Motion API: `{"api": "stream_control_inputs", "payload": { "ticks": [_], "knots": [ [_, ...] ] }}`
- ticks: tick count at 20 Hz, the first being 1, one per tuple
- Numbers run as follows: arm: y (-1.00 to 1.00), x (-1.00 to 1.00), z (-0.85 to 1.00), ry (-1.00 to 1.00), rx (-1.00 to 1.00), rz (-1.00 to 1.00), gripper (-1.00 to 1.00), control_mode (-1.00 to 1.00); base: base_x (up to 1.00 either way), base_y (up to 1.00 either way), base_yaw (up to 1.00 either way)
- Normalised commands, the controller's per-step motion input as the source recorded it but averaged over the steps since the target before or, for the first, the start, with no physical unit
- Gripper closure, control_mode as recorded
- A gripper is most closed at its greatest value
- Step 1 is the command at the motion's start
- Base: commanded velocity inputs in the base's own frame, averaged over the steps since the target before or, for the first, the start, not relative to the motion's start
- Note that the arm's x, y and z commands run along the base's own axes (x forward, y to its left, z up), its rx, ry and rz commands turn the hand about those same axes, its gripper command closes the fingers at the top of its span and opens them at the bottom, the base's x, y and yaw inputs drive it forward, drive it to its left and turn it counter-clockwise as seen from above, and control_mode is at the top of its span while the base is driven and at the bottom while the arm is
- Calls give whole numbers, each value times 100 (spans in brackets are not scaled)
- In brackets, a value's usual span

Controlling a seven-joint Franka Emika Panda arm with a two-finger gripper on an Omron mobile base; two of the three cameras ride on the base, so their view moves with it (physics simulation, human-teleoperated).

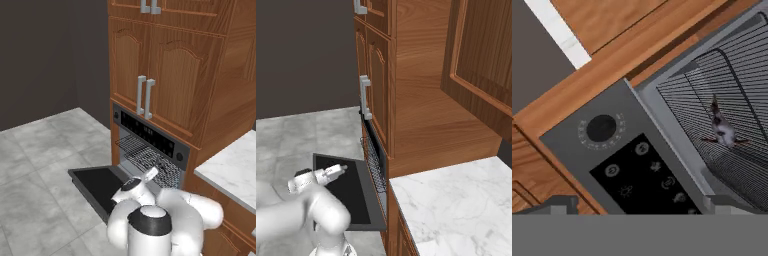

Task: Place the fish on the top rack of the oven, and slide the tray back inside. Close the oven door.

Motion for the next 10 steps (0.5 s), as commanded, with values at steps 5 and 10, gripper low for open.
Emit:
{"api": "stream_control_inputs", "payload": {
  "ticks": [5, 10],
  "knots": [
    [70, -65, 85, 0, 6, 0, -100, -100, 0, 0, 0],
    [71, -74, 69, 0, 4, 0, -100, -100, 0, 0, 0]
  ]
}}
